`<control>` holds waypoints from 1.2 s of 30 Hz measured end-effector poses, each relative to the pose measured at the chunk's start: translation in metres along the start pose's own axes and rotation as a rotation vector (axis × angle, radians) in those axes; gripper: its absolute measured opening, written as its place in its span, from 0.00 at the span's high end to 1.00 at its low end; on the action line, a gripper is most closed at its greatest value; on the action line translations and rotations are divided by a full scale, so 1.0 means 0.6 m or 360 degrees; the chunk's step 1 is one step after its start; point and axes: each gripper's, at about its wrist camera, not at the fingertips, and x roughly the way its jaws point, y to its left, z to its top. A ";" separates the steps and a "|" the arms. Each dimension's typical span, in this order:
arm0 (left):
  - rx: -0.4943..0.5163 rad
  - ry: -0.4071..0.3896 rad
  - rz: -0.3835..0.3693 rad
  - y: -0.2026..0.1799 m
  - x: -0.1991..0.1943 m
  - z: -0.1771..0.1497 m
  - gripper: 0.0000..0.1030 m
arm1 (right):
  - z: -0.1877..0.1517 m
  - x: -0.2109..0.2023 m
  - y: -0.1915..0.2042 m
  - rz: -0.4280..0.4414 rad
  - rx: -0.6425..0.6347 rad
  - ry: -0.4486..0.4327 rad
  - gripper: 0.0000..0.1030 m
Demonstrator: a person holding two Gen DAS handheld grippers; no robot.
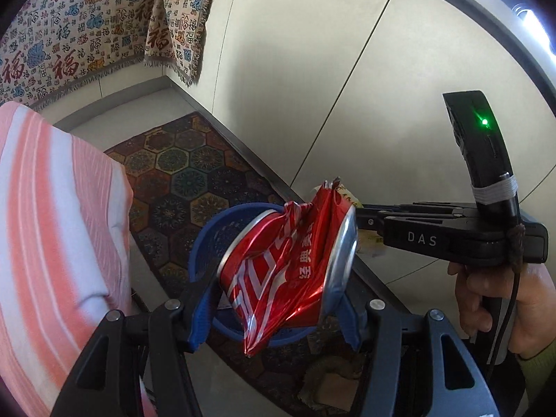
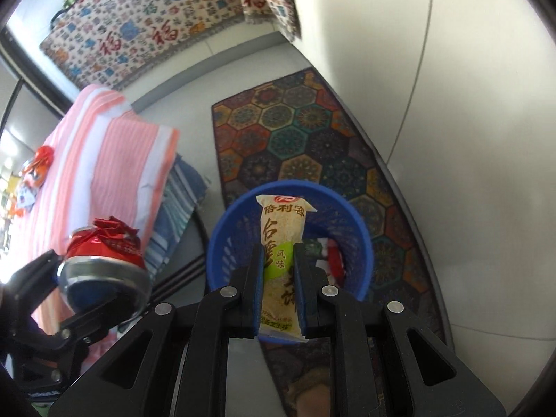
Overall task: Collect trash
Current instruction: 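Carry the can and snack bar over the blue wastebasket and open both tools, then move both tools back over the table toward the remaining trash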
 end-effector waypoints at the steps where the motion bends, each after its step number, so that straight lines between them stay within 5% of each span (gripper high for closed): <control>1: 0.0008 0.0010 0.0004 0.001 0.010 0.003 0.41 | 0.001 0.005 -0.006 0.0006 0.0013 0.0001 0.85; 5: 0.0055 0.0046 -0.0002 -0.005 0.057 0.011 0.40 | 0.001 0.025 -0.035 0.0063 0.0080 0.0020 0.80; 7: 0.0060 0.0078 -0.0003 -0.003 0.082 0.018 0.34 | 0.003 0.028 -0.046 0.0069 0.0116 0.0022 0.68; 13: -0.0011 0.0094 0.0023 0.007 0.115 0.025 0.34 | 0.004 0.000 -0.050 0.0042 0.0119 -0.0078 0.65; 22: -0.0058 -0.0087 0.0102 0.015 -0.037 -0.029 0.34 | -0.002 -0.051 -0.003 -0.0028 0.0049 -0.0290 0.46; 29: -0.0109 -0.0213 0.0354 0.087 -0.214 -0.138 0.34 | -0.036 -0.083 0.140 -0.0151 -0.0288 -0.0460 0.35; 36: -0.0331 -0.0228 0.0743 0.236 -0.338 -0.259 0.34 | -0.133 -0.066 0.384 0.0114 -0.0699 -0.0428 0.26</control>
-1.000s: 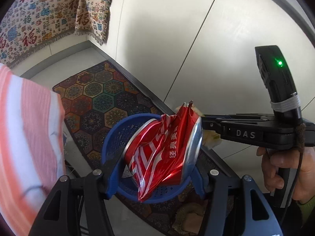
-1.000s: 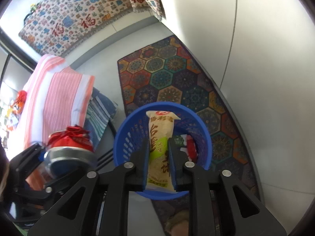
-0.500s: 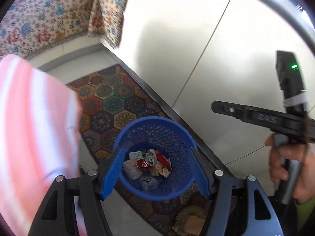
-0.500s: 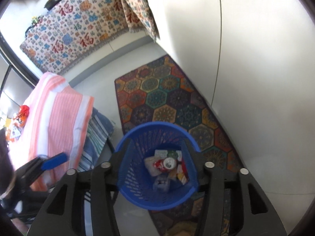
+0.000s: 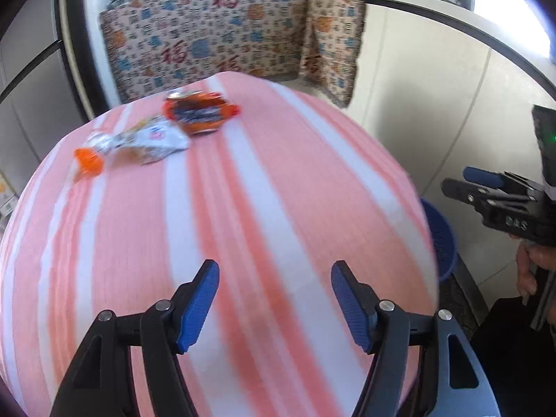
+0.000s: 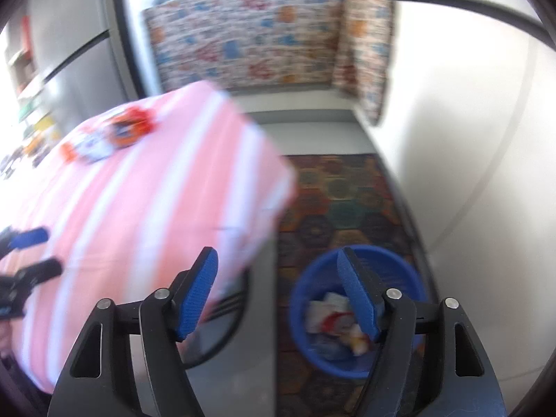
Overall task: Collect trash
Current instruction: 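Move both tools back over the table toward the remaining trash, then grasp the orange-and-white wrapped packet with the left tool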
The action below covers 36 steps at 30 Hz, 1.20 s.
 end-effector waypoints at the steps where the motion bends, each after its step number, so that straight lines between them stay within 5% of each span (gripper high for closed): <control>1: -0.0048 0.0008 0.0049 0.033 -0.001 -0.008 0.34 | 0.002 0.006 0.041 0.0046 -0.0064 0.0006 0.25; 7: -0.0244 0.0013 0.0305 0.176 0.002 -0.028 0.34 | 0.030 0.064 0.218 0.0197 -0.0268 0.0038 0.11; 12: -0.0312 -0.0022 0.0332 0.230 0.018 -0.031 0.26 | 0.046 0.136 0.283 0.0165 -0.0297 0.0091 0.07; 31: -0.0342 -0.0015 0.0288 0.242 0.021 -0.031 0.20 | 0.036 0.153 0.281 0.0121 -0.0259 0.0145 0.01; 36: -0.0465 -0.0114 0.0122 0.289 0.004 -0.016 0.20 | 0.035 0.151 0.282 0.0121 -0.0259 0.0142 0.01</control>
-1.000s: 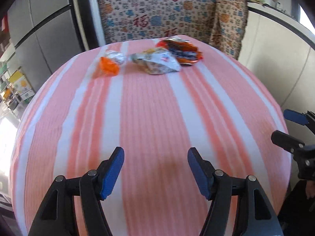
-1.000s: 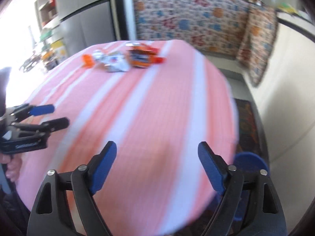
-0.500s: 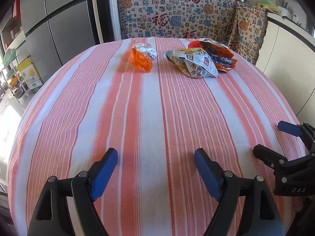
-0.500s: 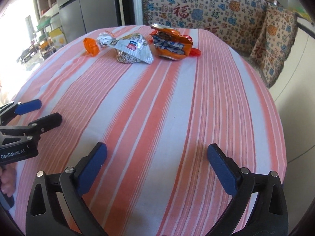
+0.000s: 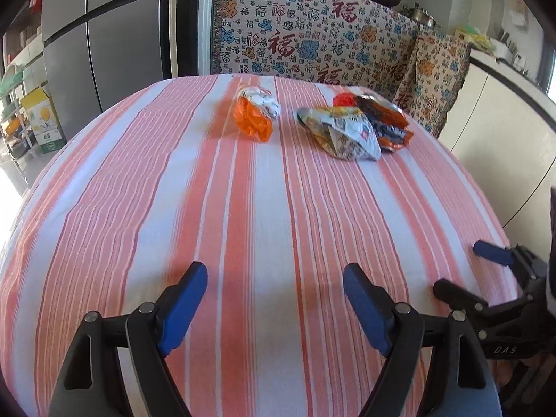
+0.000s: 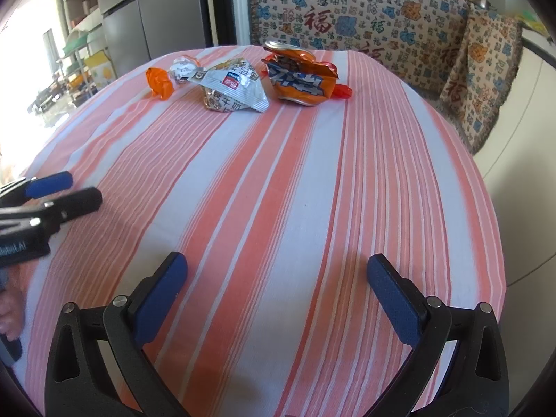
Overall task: Collect trash
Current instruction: 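Grasp the orange-and-white wrapped packet with the left tool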
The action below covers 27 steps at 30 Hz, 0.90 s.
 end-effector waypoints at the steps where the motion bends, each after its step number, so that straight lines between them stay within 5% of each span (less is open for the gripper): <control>1: -0.0024 -0.0013 -0.0007 0.012 0.001 0.016 0.20 | 0.000 0.000 0.000 0.0000 0.0000 0.0000 0.01; 6: -0.0033 -0.0120 -0.0066 0.047 0.020 0.131 0.20 | 0.000 0.000 0.000 0.0000 0.0000 0.0000 0.01; 13: 0.0024 0.0032 -0.0112 0.048 0.152 0.257 0.20 | -0.001 0.000 0.000 0.0000 0.0000 -0.0001 0.01; 19: 0.0009 0.0174 -0.0072 0.062 0.220 0.258 0.22 | -0.001 0.001 0.000 0.0001 0.0001 -0.0001 0.01; 22: 0.0052 0.0136 -0.0082 0.063 0.202 0.245 0.54 | -0.001 0.001 0.000 0.0000 0.0001 -0.0002 0.01; 27: 0.0067 0.0106 -0.0078 0.069 0.136 0.198 0.55 | -0.001 0.000 0.000 -0.0003 -0.0001 -0.0004 0.01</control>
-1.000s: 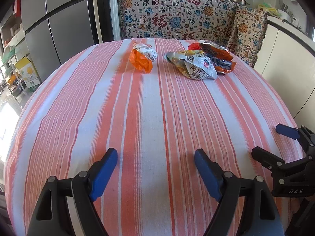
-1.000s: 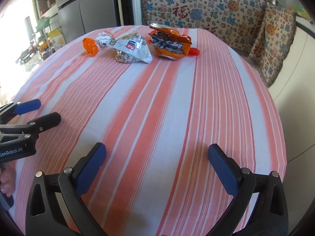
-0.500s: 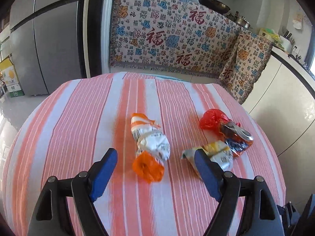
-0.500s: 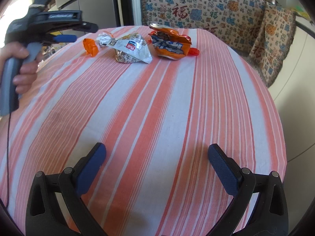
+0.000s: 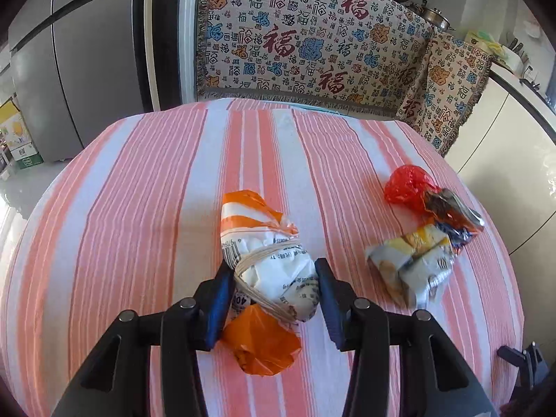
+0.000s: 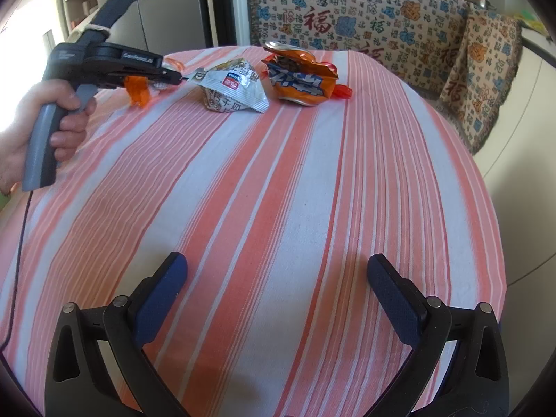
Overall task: Collect trash
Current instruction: 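Grasp the orange-and-white wrapped packet with the left tool, then hold the wrapped packet in the left tool while the right tool grasps the orange packet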
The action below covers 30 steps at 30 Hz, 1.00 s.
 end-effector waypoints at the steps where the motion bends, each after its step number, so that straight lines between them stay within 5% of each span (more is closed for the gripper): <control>1: -0.0001 -0.0002 -0.0003 -0.004 -0.016 -0.014 0.55 | 0.000 0.000 0.000 -0.0001 0.0000 -0.0001 0.01; 12: 0.0080 -0.0001 -0.0027 -0.026 -0.142 -0.185 0.55 | 0.000 -0.001 0.002 -0.0005 0.0000 -0.0002 0.01; 15: 0.0072 -0.0030 -0.0006 -0.036 -0.144 -0.198 0.53 | 0.000 -0.001 0.002 -0.0005 -0.0001 -0.0002 0.01; 20: 0.0092 -0.0031 0.0118 -0.049 -0.117 -0.207 0.36 | -0.001 -0.001 0.002 -0.0003 0.0003 -0.0003 0.01; 25: 0.0150 -0.0033 0.0173 -0.057 -0.110 -0.210 0.33 | 0.009 0.000 -0.003 0.0028 0.0015 0.0010 0.01; 30: 0.0158 -0.0034 0.0183 -0.056 -0.111 -0.213 0.33 | 0.083 0.010 -0.035 -0.0083 -0.0027 -0.0046 0.02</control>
